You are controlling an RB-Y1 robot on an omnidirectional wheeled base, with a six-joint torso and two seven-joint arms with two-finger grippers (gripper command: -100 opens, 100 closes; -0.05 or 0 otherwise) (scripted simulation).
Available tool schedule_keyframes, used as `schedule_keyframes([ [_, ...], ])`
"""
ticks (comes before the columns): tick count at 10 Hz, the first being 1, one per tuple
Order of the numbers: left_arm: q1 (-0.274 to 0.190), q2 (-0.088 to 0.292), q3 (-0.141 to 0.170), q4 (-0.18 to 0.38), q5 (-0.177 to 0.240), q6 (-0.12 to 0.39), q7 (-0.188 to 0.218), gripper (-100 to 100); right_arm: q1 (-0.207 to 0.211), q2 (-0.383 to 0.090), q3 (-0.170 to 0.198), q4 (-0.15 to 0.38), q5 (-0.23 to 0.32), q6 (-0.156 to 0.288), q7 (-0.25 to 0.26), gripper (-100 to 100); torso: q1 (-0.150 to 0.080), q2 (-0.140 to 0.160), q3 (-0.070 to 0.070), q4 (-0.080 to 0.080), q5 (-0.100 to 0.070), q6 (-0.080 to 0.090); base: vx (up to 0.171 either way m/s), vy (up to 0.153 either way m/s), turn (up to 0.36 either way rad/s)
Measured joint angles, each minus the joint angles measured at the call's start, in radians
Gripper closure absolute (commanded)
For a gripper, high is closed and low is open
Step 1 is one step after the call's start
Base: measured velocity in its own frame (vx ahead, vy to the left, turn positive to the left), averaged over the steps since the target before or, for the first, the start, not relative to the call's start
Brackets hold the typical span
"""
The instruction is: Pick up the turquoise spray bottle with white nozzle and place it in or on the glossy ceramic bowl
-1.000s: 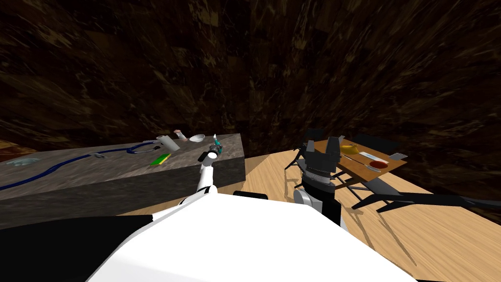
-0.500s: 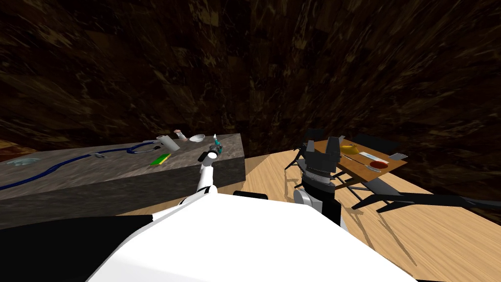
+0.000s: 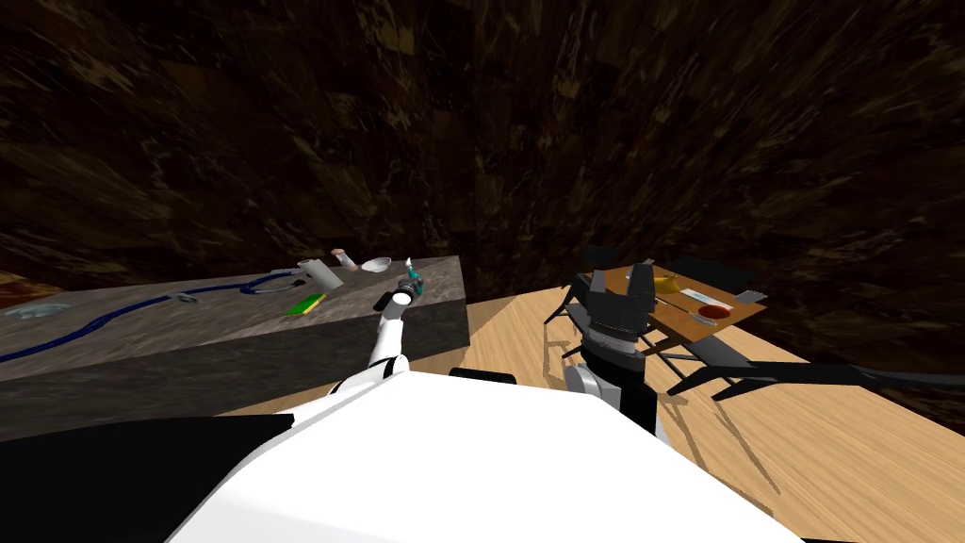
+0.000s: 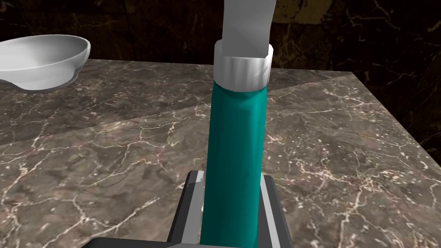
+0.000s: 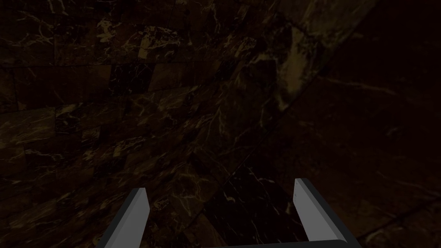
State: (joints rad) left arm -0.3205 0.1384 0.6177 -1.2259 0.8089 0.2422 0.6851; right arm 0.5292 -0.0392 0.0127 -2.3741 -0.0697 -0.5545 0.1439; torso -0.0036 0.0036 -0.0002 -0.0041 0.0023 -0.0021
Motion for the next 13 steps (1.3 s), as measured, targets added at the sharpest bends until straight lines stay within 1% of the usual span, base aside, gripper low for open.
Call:
schedule_keyframes([
  [1, 0.001, 0.001, 0.000, 0.001, 0.002, 0.001, -0.001, 0, 0.000, 0.000, 0.000, 0.000, 0.000, 0.000, 0.000, 0, 0.002, -0.002, -0.001, 0.000, 0.000, 0.000, -0.005, -0.007, 0.001],
  [2, 0.001, 0.001, 0.000, 0.001, 0.002, 0.001, -0.001, 100, 0.000, 0.000, 0.000, 0.000, 0.000, 0.000, 0.000, 0, 0.004, -0.003, -0.002, 0.000, 0.001, 0.000, -0.120, -0.027, -0.233],
  [4, 0.004, 0.026, 0.007, 0.010, -0.019, 0.022, 0.011, 100, 0.000, 0.000, 0.000, 0.000, 0.000, 0.000, 0.000, 0, 0.004, 0.007, 0.001, -0.004, 0.006, 0.003, -0.189, 0.017, -0.187],
  [5, 0.009, 0.030, 0.013, 0.007, -0.036, 0.041, 0.020, 100, 0.000, 0.000, 0.000, 0.000, 0.000, 0.000, 0.000, 0, 0.005, 0.008, 0.000, -0.006, 0.008, 0.002, -0.150, 0.018, -0.167],
  [6, 0.018, 0.038, 0.012, 0.011, -0.044, 0.056, 0.026, 100, 0.000, 0.000, 0.000, 0.000, 0.000, 0.000, 0.000, 0, 0.007, 0.007, -0.002, -0.010, 0.011, 0.002, -0.168, -0.001, -0.179],
  [7, 0.015, 0.057, 0.011, 0.033, -0.049, 0.065, 0.030, 100, 0.000, 0.000, 0.000, 0.000, 0.000, 0.000, 0.000, 0, 0.007, 0.007, -0.003, -0.014, 0.014, 0.001, -0.184, -0.005, -0.240],
  [8, 0.022, 0.069, 0.012, 0.040, -0.057, 0.077, 0.036, 100, 0.000, 0.000, 0.000, 0.000, 0.000, 0.000, 0.000, 0, 0.007, 0.008, -0.005, -0.017, 0.018, 0.001, -0.168, 0.011, -0.181],
  [9, 0.018, 0.080, 0.017, 0.057, -0.076, 0.092, 0.044, 100, 0.000, 0.000, 0.000, 0.000, 0.000, 0.000, 0.000, 0, 0.010, 0.007, -0.007, -0.021, 0.021, 0.001, -0.128, 0.024, -0.207],
  [11, 0.033, 0.097, 0.033, 0.063, -0.113, 0.128, 0.062, 100, 0.000, 0.000, 0.000, 0.000, 0.000, 0.000, 0.000, 0, 0.014, 0.005, -0.011, -0.027, 0.027, 0.001, -0.164, 0.049, -0.264],
  [12, 0.024, 0.125, 0.035, 0.099, -0.118, 0.139, 0.067, 100, 0.000, 0.000, 0.000, 0.000, 0.000, 0.000, 0.000, 0, 0.018, 0.007, -0.011, -0.029, 0.030, -0.002, -0.165, 0.084, -0.225],
  [13, 0.038, 0.138, 0.045, 0.096, -0.134, 0.161, 0.077, 100, 0.000, 0.000, 0.000, 0.000, 0.000, 0.000, 0.000, 0, 0.022, 0.007, -0.012, -0.031, 0.032, -0.004, -0.137, 0.099, -0.203],
])
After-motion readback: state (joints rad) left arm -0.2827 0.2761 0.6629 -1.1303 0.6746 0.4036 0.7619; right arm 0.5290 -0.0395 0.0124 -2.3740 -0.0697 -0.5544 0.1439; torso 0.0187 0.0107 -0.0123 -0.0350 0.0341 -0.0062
